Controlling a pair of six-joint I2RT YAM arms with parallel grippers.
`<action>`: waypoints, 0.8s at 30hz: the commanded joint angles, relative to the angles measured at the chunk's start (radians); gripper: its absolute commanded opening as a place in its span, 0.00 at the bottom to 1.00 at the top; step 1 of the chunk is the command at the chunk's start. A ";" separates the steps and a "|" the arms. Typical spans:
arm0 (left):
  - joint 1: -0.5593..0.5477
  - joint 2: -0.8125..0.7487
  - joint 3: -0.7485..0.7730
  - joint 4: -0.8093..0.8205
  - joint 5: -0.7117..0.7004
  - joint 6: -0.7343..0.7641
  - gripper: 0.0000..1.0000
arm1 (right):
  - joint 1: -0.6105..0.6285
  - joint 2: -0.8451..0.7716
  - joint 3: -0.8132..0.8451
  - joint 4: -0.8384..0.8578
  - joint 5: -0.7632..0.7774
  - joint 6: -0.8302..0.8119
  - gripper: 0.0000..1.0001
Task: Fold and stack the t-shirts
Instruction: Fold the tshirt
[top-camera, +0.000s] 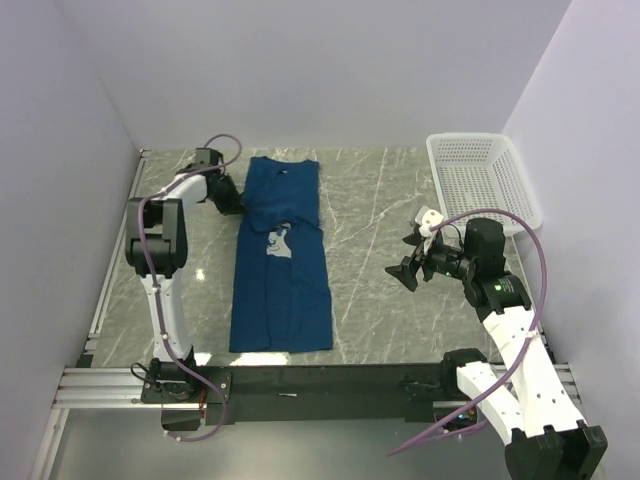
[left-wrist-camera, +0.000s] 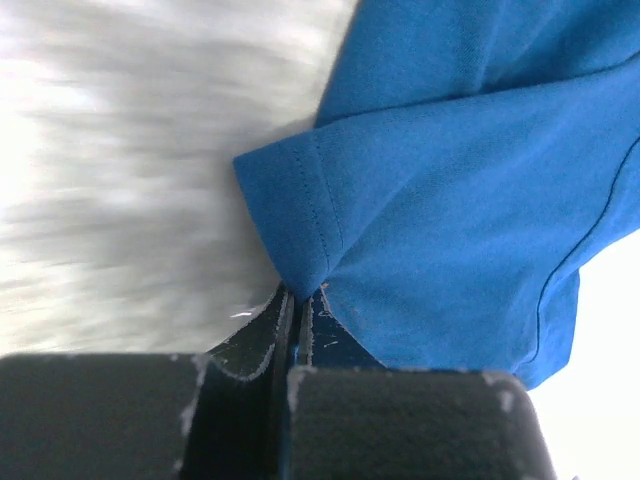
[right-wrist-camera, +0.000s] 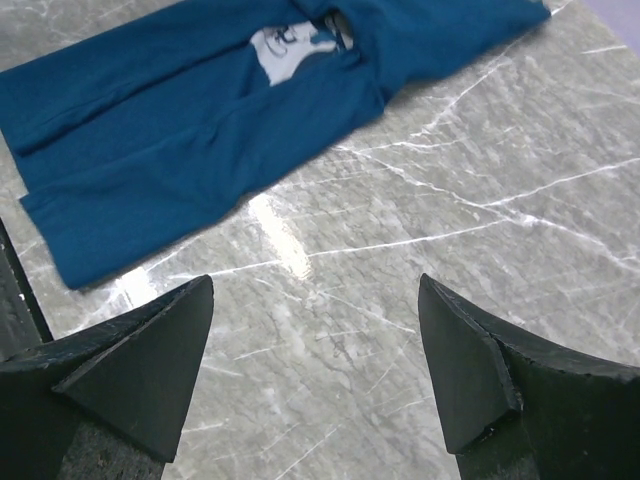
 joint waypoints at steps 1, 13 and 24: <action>0.054 -0.072 -0.100 0.081 -0.037 -0.051 0.01 | -0.010 0.009 -0.003 0.020 -0.020 0.007 0.89; 0.137 -0.164 -0.152 0.146 0.010 -0.019 0.63 | -0.010 0.017 -0.004 0.014 -0.019 -0.001 0.89; 0.160 0.023 -0.042 0.110 0.155 -0.045 0.49 | -0.016 0.003 -0.010 0.011 -0.014 -0.004 0.89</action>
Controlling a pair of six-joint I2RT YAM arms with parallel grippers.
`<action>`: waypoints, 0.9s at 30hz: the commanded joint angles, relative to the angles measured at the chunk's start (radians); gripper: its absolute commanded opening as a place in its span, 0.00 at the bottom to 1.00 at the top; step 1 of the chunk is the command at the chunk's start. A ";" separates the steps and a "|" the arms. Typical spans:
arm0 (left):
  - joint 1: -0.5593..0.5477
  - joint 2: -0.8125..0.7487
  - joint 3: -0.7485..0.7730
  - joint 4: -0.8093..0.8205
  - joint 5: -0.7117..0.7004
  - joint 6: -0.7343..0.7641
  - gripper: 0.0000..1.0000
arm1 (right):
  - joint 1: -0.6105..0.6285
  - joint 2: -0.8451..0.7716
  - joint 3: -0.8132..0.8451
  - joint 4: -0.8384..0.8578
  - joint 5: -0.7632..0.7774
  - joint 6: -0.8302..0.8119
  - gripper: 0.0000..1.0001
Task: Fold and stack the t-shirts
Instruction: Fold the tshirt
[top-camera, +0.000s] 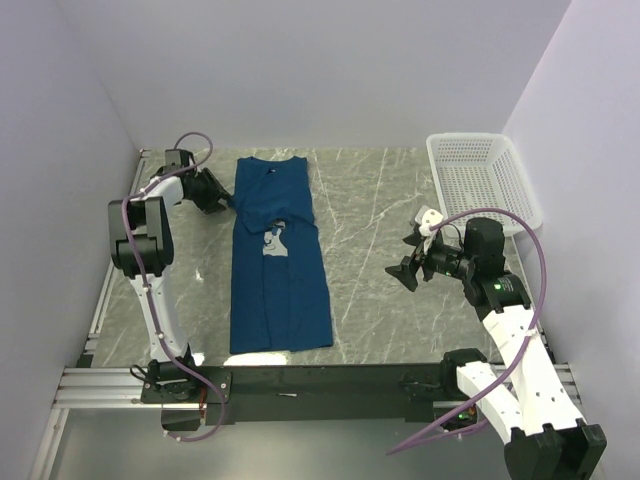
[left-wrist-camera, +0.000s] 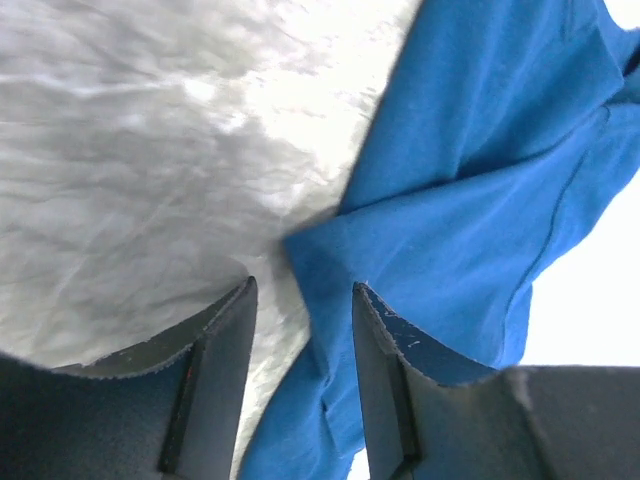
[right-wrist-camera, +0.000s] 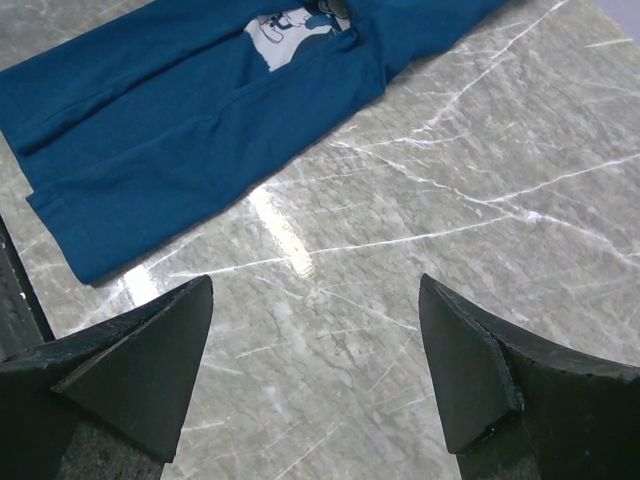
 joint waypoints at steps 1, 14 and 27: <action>-0.013 0.052 0.021 -0.014 0.050 -0.014 0.48 | -0.011 -0.009 -0.008 0.012 -0.010 -0.004 0.89; -0.015 0.055 0.027 0.079 0.047 -0.071 0.04 | -0.025 -0.016 -0.013 0.002 -0.018 -0.012 0.89; -0.079 -0.048 0.094 0.003 -0.059 0.033 0.06 | -0.029 -0.016 -0.010 -0.004 -0.029 -0.013 0.89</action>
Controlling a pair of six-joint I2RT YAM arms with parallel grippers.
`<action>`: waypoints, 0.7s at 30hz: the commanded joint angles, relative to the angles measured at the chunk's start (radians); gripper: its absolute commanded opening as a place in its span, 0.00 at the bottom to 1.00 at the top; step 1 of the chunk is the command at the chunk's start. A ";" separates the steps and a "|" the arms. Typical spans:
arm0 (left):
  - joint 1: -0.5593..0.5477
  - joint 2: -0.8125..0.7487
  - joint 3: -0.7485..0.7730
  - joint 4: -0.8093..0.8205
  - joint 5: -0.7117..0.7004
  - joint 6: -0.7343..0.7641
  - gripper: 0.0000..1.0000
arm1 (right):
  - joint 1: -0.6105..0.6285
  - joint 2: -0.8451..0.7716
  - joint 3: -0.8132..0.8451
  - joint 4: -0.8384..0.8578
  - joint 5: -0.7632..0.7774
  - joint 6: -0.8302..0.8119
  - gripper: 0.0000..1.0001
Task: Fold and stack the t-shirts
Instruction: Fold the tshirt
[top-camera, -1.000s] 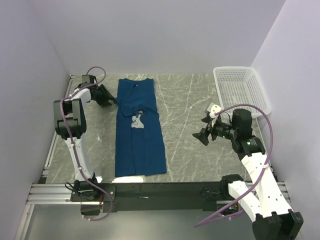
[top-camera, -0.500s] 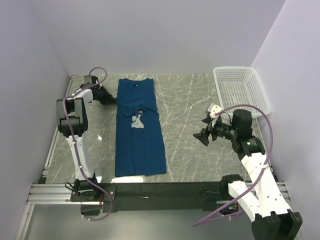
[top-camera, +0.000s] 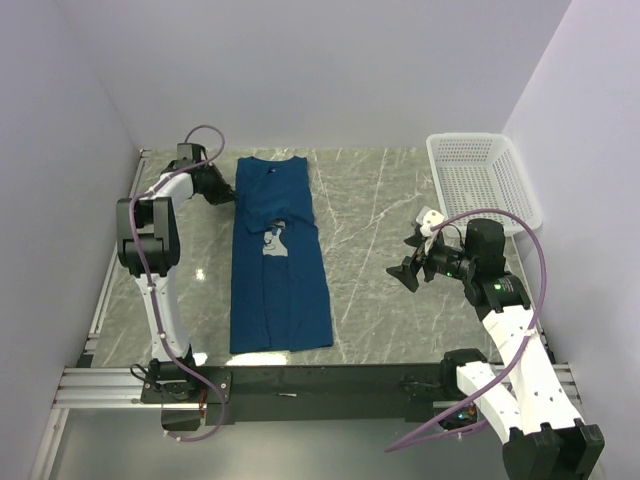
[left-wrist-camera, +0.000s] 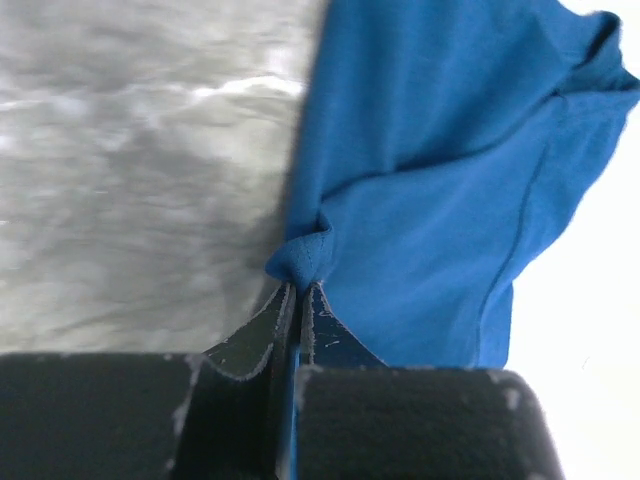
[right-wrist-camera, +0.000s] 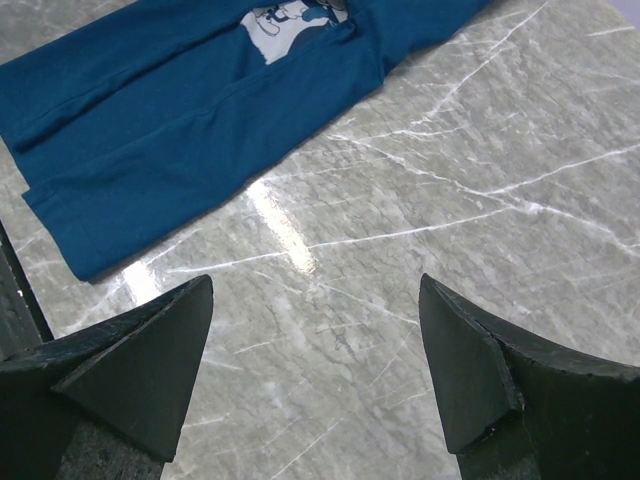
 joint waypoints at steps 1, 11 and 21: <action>-0.028 -0.058 0.055 -0.017 -0.042 0.044 0.05 | -0.010 -0.017 0.001 0.000 -0.020 -0.006 0.89; -0.090 -0.066 0.119 -0.098 -0.180 0.090 0.11 | -0.016 -0.017 0.004 -0.006 -0.028 -0.011 0.90; -0.087 -0.034 0.171 -0.170 -0.255 0.089 0.16 | -0.021 -0.028 0.004 -0.006 -0.032 -0.011 0.90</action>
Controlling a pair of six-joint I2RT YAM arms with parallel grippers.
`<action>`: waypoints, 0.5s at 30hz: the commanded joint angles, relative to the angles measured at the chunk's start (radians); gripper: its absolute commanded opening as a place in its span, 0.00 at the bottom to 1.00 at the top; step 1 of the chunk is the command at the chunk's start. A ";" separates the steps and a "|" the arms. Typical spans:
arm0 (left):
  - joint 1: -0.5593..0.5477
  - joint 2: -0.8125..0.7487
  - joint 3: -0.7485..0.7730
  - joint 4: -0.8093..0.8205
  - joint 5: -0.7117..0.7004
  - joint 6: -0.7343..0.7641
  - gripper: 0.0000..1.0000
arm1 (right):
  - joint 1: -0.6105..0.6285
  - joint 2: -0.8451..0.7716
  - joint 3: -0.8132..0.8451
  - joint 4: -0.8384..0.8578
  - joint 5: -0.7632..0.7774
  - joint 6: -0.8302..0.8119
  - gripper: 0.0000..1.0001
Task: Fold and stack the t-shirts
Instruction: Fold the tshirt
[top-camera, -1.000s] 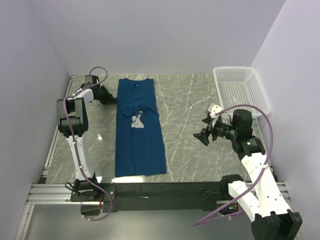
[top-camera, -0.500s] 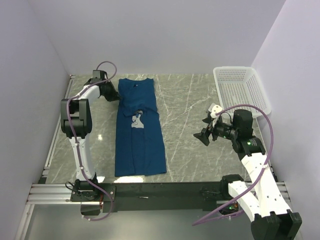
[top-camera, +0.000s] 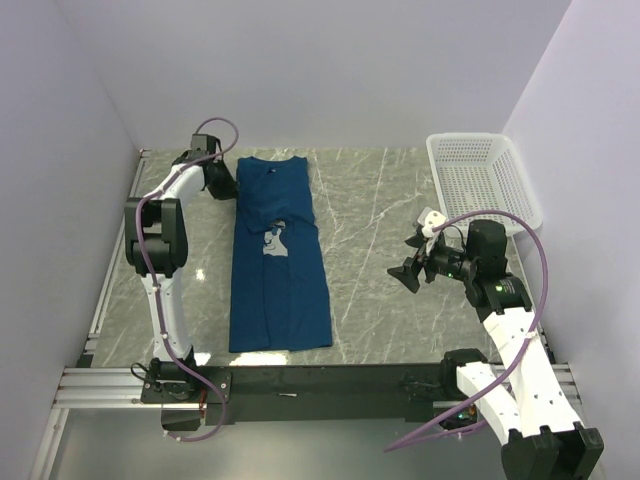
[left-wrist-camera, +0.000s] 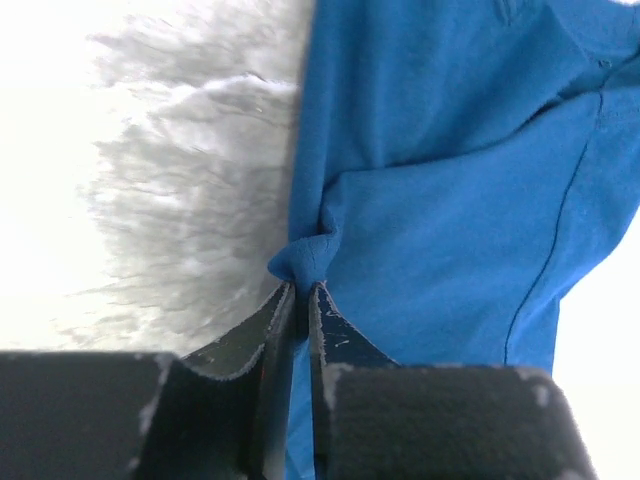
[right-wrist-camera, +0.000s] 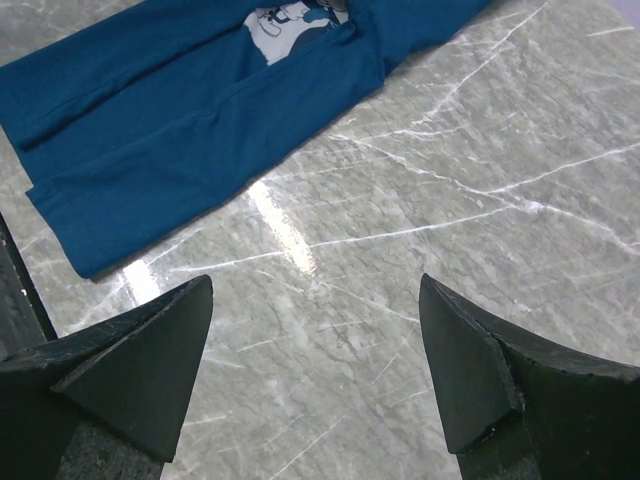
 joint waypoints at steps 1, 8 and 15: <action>0.003 -0.025 0.070 -0.032 -0.042 0.021 0.17 | -0.012 -0.016 0.004 0.003 -0.025 -0.010 0.90; 0.003 -0.017 0.073 -0.030 -0.044 0.023 0.23 | -0.014 -0.017 0.002 0.003 -0.028 -0.010 0.90; 0.001 -0.021 0.062 0.006 0.022 0.040 0.03 | -0.017 -0.016 0.001 0.002 -0.030 -0.010 0.90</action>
